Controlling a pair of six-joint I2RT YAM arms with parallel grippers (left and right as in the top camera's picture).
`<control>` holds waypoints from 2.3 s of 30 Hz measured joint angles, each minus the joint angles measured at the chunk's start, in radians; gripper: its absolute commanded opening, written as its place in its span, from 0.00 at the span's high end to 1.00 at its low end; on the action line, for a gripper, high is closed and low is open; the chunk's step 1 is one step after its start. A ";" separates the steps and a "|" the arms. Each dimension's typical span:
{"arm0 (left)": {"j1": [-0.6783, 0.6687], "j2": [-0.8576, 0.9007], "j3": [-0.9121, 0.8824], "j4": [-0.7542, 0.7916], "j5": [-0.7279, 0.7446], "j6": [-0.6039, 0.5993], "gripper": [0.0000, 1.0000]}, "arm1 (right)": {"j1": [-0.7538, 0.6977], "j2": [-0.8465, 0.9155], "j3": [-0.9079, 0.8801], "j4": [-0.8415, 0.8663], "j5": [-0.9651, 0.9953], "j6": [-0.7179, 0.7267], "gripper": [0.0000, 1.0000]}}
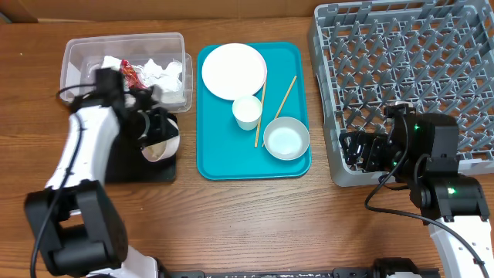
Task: Sort waste into correct bins and load items into the dishwasher
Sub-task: 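Tip the pink bowl over the black tray to pour out the rice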
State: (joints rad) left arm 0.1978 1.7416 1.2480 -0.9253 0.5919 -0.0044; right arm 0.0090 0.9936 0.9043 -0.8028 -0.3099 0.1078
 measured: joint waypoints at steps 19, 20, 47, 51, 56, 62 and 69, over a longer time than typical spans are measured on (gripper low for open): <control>0.374 0.000 -0.113 0.089 0.598 0.067 0.96 | 0.000 0.000 0.000 -0.002 0.000 0.000 0.00; 0.385 0.000 -0.113 0.089 0.618 0.066 0.96 | 0.000 0.000 0.000 -0.001 0.000 0.000 0.00; 0.479 0.000 -0.113 0.089 0.944 -0.070 0.96 | 0.000 0.000 0.000 0.009 0.000 0.000 0.00; 0.479 0.000 -0.114 0.120 0.950 -0.080 0.96 | 0.000 0.000 0.000 0.009 0.000 0.000 0.00; 0.479 0.000 -0.114 0.137 0.952 -0.125 0.96 | 0.000 0.000 0.000 0.009 0.000 0.000 0.00; 0.479 0.000 -0.114 0.152 0.956 -0.201 0.96 | 0.000 0.000 0.000 0.018 0.000 0.000 0.00; 0.460 0.000 -0.114 0.117 0.961 -0.233 0.96 | 0.000 0.000 0.000 0.025 0.000 0.000 0.00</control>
State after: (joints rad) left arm 0.6582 1.7416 1.1336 -0.8078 1.5532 -0.2375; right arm 0.0090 0.9936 0.9043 -0.7776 -0.3103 0.1081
